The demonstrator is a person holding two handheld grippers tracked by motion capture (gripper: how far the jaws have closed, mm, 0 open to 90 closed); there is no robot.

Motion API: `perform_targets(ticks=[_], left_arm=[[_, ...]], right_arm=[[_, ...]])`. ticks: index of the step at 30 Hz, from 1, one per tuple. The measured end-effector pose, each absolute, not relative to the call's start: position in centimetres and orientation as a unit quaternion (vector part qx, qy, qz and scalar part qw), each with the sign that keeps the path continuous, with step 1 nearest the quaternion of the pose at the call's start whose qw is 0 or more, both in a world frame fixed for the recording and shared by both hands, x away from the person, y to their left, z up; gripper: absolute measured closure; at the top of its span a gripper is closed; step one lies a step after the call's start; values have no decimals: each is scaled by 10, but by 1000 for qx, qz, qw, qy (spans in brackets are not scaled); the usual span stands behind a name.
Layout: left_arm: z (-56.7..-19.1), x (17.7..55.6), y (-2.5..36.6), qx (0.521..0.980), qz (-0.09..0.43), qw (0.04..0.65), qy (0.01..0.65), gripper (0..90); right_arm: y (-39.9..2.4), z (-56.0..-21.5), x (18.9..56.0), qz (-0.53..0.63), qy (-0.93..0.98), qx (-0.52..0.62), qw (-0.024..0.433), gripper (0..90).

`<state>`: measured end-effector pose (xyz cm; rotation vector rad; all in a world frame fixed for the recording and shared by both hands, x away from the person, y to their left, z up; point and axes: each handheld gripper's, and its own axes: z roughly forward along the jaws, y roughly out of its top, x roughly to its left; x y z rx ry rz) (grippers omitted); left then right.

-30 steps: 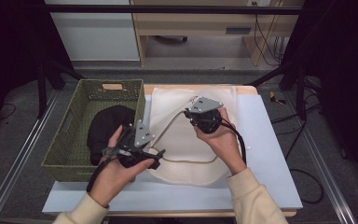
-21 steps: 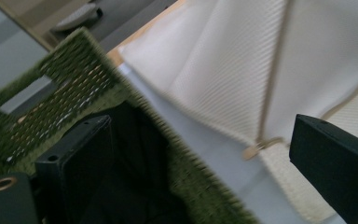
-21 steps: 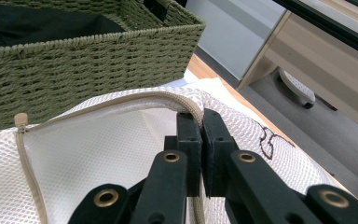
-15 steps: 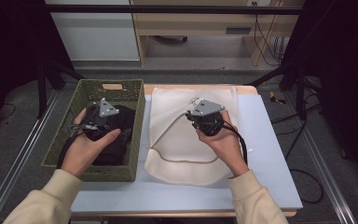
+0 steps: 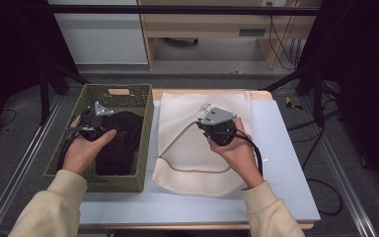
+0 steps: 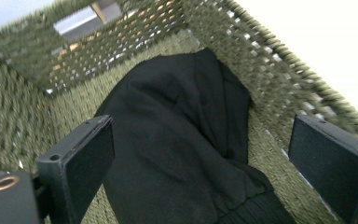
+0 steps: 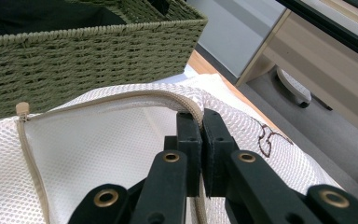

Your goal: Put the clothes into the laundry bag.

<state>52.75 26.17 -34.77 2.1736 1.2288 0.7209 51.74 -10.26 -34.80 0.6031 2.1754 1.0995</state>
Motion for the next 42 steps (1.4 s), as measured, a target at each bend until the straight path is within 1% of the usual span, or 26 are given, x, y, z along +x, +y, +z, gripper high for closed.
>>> perform_targets(ticks=[5,11,16,19,30,33,38,42], left_arm=[[-360,534,270,799,249,266,478,76],[-372,544,277,796,243,262,489,64],[-380,555,286,788,231,271,503,61],[-385,560,291,783,215,282,512,60],[-401,556,301,763,194,293,543,56],[-405,558,303,768,196,285,539,54],[-411,564,305,763,193,277,551,51],[-418,569,304,762,172,278,559,47]], right_arm=[[-103,-348,517,415,824,229,309,876],[-102,-349,517,413,826,228,308,875],[-102,-349,516,410,827,228,309,874],[-102,-349,516,409,828,229,309,874],[-102,-350,515,408,828,231,306,874],[-103,-350,515,409,829,231,305,874],[-103,-351,515,409,829,232,303,874],[-103,-351,515,409,829,231,303,874]])
